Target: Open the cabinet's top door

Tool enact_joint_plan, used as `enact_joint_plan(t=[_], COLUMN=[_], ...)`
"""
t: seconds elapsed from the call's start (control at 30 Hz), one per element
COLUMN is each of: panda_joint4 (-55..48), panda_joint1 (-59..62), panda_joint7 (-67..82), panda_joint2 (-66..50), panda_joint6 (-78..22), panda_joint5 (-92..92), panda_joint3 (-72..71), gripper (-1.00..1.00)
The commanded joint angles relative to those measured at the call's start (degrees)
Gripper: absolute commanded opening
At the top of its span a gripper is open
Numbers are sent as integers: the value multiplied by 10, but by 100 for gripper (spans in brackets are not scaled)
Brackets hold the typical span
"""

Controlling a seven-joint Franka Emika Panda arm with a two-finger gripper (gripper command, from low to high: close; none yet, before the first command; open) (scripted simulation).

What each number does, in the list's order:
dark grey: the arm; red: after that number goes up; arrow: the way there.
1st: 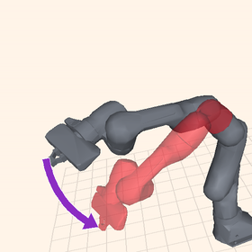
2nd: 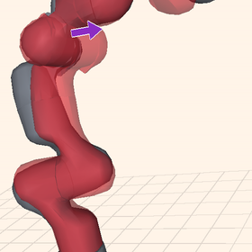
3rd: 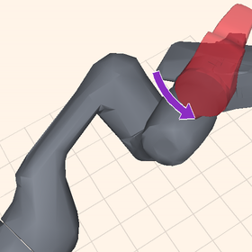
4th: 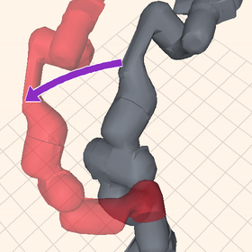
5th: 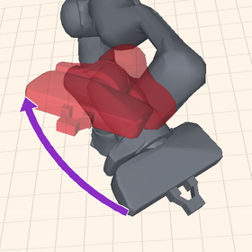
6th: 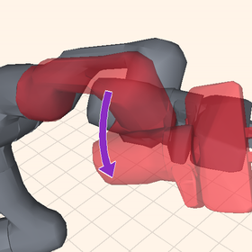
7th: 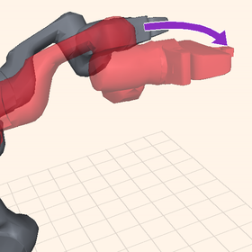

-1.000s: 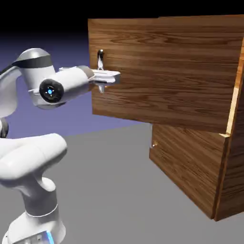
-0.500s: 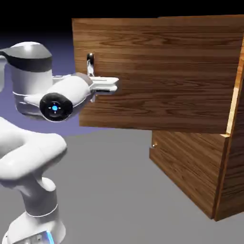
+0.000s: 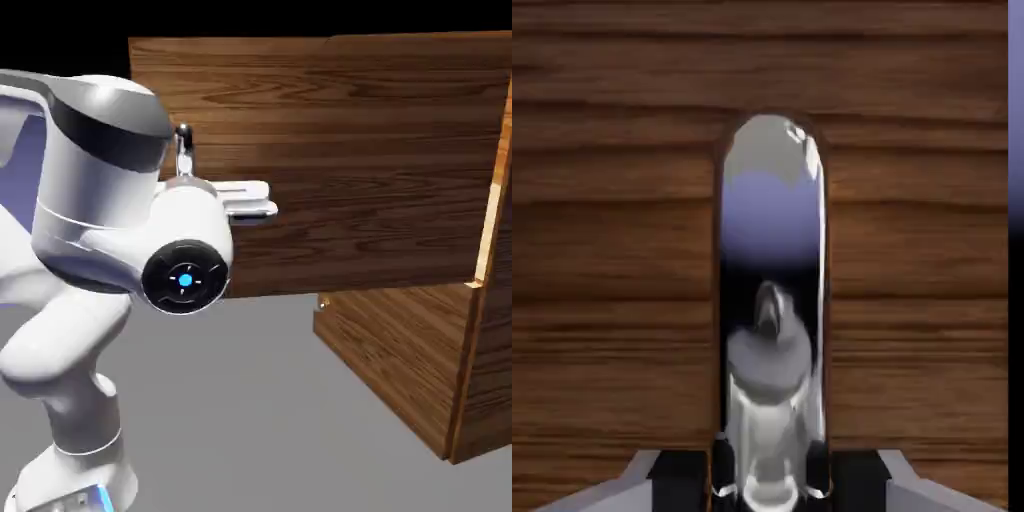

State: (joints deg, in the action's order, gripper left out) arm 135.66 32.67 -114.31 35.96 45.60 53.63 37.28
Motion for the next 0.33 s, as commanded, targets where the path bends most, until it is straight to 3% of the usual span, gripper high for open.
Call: enact_joint_plan(t=[0.0, 0.3], panda_joint4=[-20, -196], panda_joint1=[-14, -117], panda_joint7=[12, 136], panda_joint2=[-21, -208], panda_joint6=[-16, -162], panda_joint5=[-9, -65], panda_joint3=[14, 138], gripper=[-100, -100])
